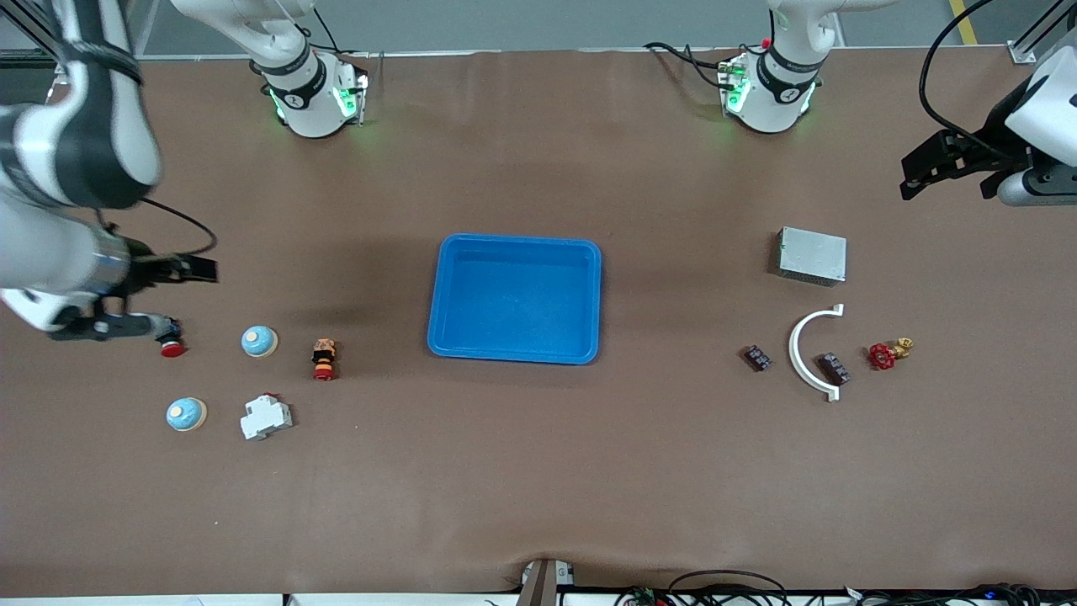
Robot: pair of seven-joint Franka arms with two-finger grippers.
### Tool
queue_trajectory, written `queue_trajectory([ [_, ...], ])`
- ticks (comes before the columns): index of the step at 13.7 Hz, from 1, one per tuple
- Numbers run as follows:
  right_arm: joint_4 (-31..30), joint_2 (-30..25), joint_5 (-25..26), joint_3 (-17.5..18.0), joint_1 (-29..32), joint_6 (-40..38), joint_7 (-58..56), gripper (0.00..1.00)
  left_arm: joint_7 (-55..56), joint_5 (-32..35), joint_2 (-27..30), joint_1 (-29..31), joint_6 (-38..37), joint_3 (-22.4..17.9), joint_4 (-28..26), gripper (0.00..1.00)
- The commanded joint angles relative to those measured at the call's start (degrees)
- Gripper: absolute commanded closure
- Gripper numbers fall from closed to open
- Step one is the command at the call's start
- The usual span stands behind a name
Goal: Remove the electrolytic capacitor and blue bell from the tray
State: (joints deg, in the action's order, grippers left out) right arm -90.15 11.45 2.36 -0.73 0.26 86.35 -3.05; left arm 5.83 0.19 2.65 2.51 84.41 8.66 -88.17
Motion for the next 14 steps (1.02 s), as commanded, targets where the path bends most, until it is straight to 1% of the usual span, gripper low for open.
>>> queue_trajectory([
  [1, 7.7, 0.7, 0.0, 0.6, 2.4, -6.0, 0.0, 0.00, 0.8, 0.4, 1.7, 0.2, 0.1, 0.4, -1.2, 0.00],
  [4, 8.2, -4.8, -0.2, 0.6, 4.1, -6.5, 0.4, 0.00, 0.8, 0.4, 1.5, 0.1, 0.1, 0.4, -1.0, 0.00],
  [7, 7.1, -9.5, -1.8, 0.5, 5.6, -7.9, 0.2, 0.00, 0.9, 0.4, 1.5, 0.0, 0.1, 0.4, -1.0, 0.00],
  [8, 6.1, -10.8, -1.9, 0.5, 5.6, -8.0, 0.2, 0.00, 0.9, 0.4, 1.6, 0.0, 0.1, 0.4, -1.0, 0.00],
  [11, -0.1, -16.0, -2.4, 0.5, 5.5, -5.8, 0.7, 0.00, 0.8, 0.3, 1.7, 0.0, 0.0, 0.5, -1.0, 0.00],
  [14, -2.8, -16.6, -3.1, 0.6, 5.1, -2.4, 1.2, 0.00, 0.8, 0.4, 1.7, 0.0, 0.0, 0.5, -1.0, 0.00],
])
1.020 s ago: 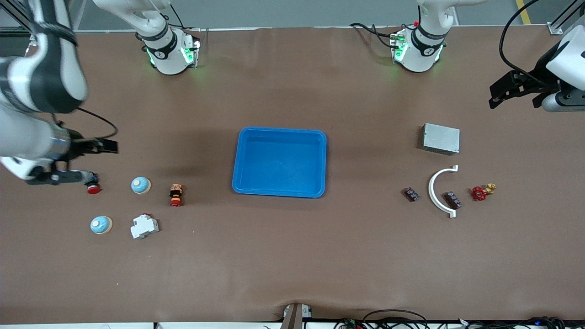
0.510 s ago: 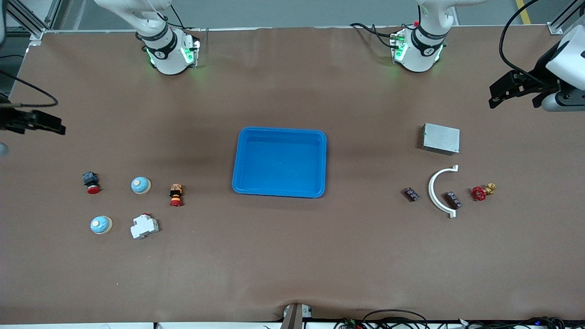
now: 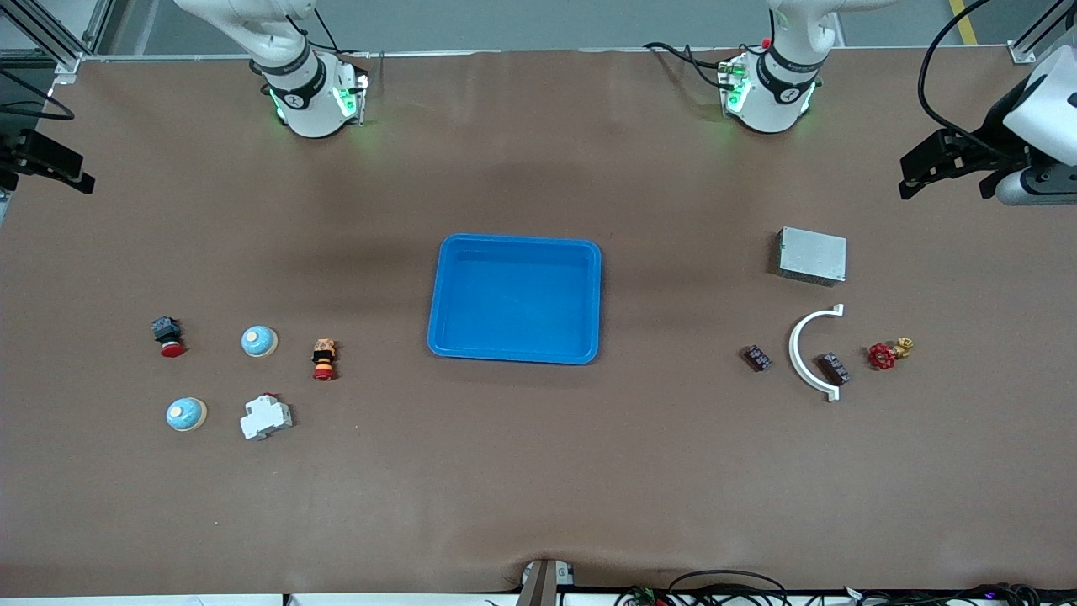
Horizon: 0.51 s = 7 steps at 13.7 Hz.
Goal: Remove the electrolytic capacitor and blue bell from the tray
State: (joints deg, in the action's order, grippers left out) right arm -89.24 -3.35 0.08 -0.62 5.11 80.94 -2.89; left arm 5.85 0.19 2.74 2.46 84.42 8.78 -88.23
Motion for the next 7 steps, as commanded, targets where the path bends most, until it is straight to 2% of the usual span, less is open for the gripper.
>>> queue_trajectory([
  [1, -4.2, -1.8, -0.9, 0.5, -0.2, 4.7, 3.7, 0.00, 0.8, 0.4, 1.6, 0.1, 0.0, 0.3, -1.0, 0.00],
  [3, -4.2, -1.7, -0.8, 0.3, -2.7, 7.5, 11.6, 0.00, 0.8, 0.4, 1.6, 0.2, 0.0, 0.3, -1.0, 0.00],
  [7, -4.2, -0.9, -0.5, 0.3, -3.2, 9.6, 8.7, 0.00, 0.9, 0.4, 1.5, 0.2, 0.0, 0.3, -1.0, 0.00],
])
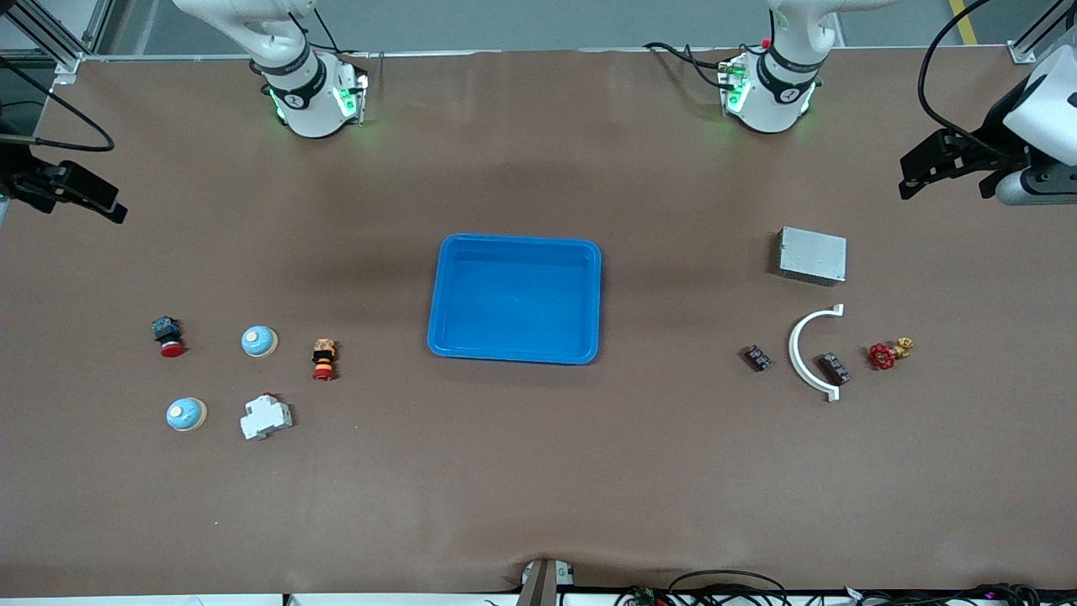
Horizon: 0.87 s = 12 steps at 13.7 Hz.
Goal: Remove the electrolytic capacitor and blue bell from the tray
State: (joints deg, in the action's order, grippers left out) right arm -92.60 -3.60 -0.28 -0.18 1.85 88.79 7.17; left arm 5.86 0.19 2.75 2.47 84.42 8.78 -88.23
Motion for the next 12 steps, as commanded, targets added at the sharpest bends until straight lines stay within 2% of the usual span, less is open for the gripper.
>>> queue_trajectory([
  [1, -0.8, -0.4, -0.2, -0.2, 0.6, 2.1, -5.2, 0.00, 0.8, 0.4, 1.5, 0.2, 0.0, 0.3, -1.0, 0.00],
  [3, -0.8, -0.4, -0.6, -0.1, 3.2, 2.8, -8.8, 0.00, 0.8, 0.4, 1.4, 0.2, 0.0, 0.3, -1.0, 0.00],
  [12, -0.4, 0.1, -0.6, 0.0, 3.7, 1.4, -8.7, 0.00, 0.8, 0.4, 1.5, 0.2, 0.0, 0.3, -1.0, 0.00],
])
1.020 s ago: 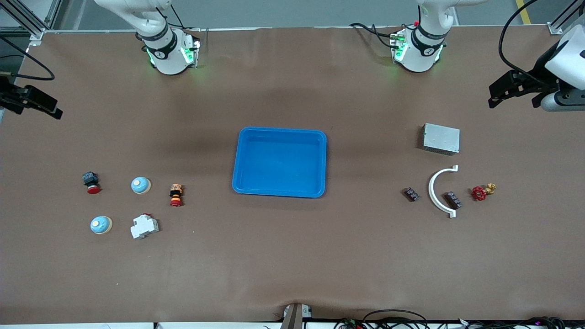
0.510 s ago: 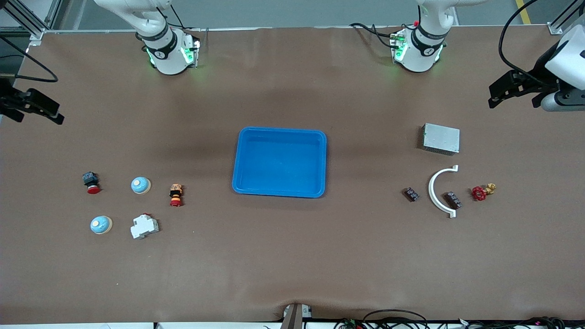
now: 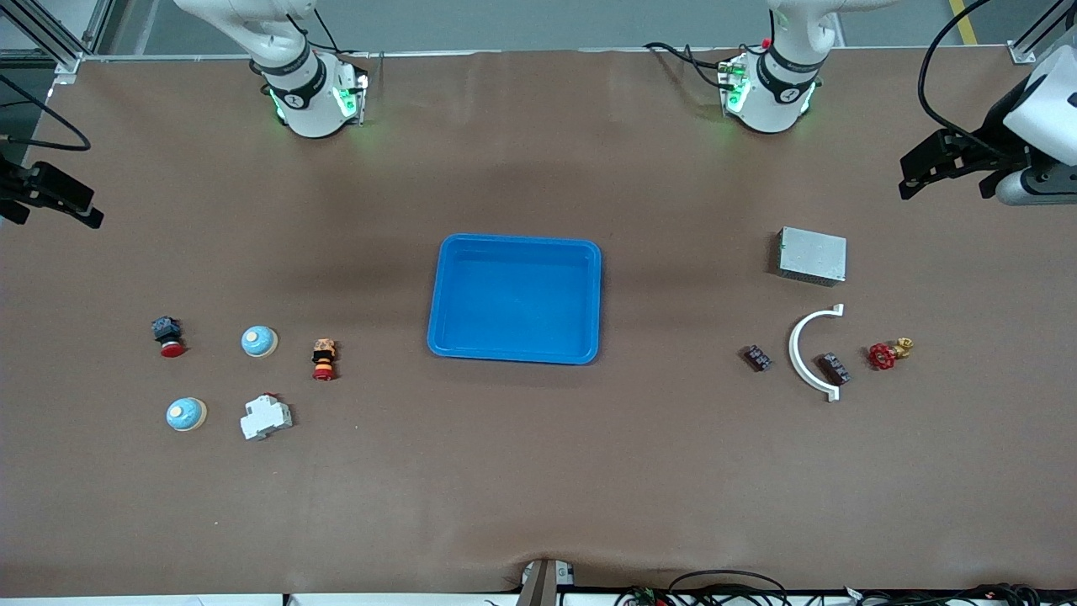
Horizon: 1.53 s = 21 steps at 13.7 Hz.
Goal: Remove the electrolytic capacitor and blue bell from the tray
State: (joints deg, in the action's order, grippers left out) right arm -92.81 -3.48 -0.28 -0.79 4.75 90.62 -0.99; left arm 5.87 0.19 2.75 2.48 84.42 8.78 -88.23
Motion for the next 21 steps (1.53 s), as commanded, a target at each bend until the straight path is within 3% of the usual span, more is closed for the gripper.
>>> queue_trajectory([
  [1, -0.2, 0.4, -0.5, 0.6, 0.7, -0.4, -0.5, 0.00, 0.8, 0.4, 1.5, 0.2, 0.0, 0.3, -1.0, 0.00],
  [21, 0.1, 0.7, -0.5, 0.8, 0.6, -1.1, -0.7, 0.00, -0.2, 0.4, 0.9, 0.7, -0.3, -0.5, 2.0, 0.00],
])
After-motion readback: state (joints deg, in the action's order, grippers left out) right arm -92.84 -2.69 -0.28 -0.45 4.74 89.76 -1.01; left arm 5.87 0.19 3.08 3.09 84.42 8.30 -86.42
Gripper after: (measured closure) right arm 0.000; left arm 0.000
